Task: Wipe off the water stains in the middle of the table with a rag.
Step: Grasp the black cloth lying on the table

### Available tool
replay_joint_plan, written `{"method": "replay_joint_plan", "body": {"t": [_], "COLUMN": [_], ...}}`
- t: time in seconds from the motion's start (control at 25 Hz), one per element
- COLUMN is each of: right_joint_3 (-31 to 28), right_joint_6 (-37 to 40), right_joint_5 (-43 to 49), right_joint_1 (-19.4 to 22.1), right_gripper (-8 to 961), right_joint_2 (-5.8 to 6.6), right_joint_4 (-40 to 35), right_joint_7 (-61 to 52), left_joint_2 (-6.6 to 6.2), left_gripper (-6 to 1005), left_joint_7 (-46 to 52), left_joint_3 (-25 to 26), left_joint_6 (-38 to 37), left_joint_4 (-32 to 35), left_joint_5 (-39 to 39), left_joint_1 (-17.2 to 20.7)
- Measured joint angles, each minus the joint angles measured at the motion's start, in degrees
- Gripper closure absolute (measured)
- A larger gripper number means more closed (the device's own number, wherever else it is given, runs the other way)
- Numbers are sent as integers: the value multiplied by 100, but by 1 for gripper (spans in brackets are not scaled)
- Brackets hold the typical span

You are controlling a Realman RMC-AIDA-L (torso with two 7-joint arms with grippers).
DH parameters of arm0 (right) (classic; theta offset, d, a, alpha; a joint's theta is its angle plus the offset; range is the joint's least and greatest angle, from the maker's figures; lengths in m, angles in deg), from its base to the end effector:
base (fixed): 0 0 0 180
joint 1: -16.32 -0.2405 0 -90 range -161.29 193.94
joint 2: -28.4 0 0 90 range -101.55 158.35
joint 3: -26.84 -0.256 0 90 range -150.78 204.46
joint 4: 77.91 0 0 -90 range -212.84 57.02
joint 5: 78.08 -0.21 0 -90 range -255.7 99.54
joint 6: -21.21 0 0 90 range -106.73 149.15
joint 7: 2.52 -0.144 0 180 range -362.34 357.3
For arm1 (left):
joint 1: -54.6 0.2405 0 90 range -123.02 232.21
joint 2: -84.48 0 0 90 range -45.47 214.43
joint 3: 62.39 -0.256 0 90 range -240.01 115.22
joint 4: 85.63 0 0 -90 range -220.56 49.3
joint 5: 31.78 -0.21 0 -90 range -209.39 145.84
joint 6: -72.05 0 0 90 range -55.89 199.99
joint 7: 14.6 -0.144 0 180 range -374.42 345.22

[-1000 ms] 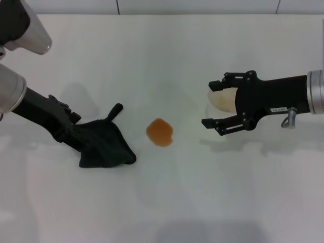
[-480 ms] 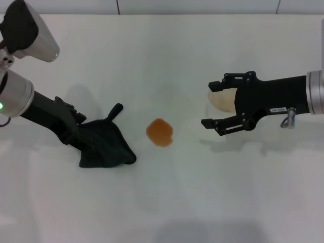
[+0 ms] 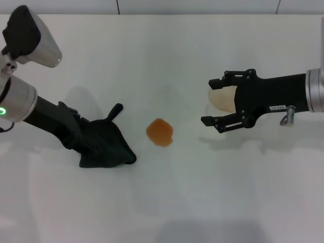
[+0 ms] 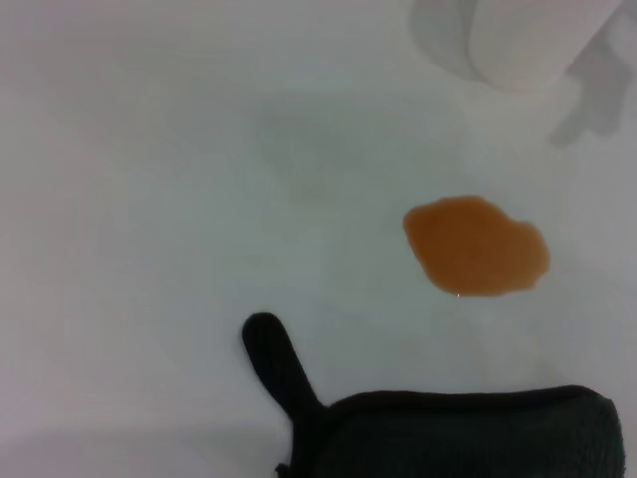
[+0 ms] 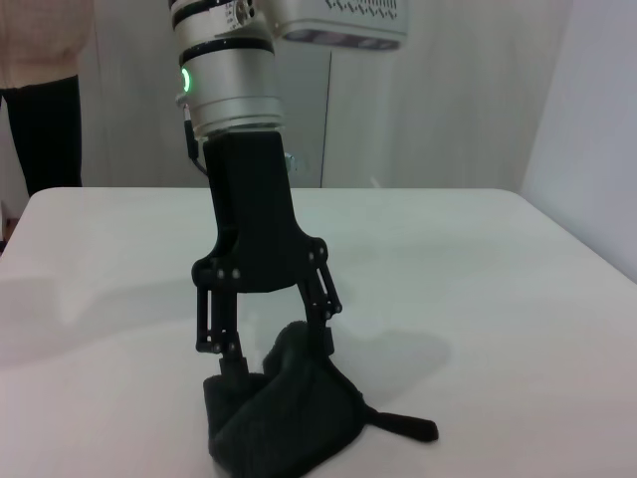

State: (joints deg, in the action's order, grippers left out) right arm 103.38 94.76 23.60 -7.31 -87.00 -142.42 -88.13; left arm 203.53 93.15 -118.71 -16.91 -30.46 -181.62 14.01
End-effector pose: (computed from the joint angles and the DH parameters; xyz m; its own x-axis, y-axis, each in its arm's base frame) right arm 0.1938 0.3467 -0.0002 0.9634 -0.0089 -0.2680 -0.0915 -0.9504 -0.2974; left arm -0.2353 0.3677 0.0051 0.8730 0.4280 -0.2338 0.3814 -0.8980 -0.2196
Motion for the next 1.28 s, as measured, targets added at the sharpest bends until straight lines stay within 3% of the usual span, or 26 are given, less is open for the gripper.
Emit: {"method": "replay_joint_plan", "body": {"t": [1.2, 1.28], "right_joint_3": [10, 10], "right_joint_6": [18, 22], "right_joint_5": [1, 1], "right_joint_1": [-5, -8], "right_gripper": [85, 85], "right_joint_2": [0, 0], "right_joint_4": [0, 0], "right_joint_7": [-5, -6], "left_joint_2": [5, 2], "left_gripper": [171, 274], "left_joint_7": [335, 422], "left_joint_3": [-231, -230], "left_joint_6": [377, 389], "left_joint_4": [-288, -289], "left_joint_5": [-5, -4], "left_joint_1": [15, 9]}}
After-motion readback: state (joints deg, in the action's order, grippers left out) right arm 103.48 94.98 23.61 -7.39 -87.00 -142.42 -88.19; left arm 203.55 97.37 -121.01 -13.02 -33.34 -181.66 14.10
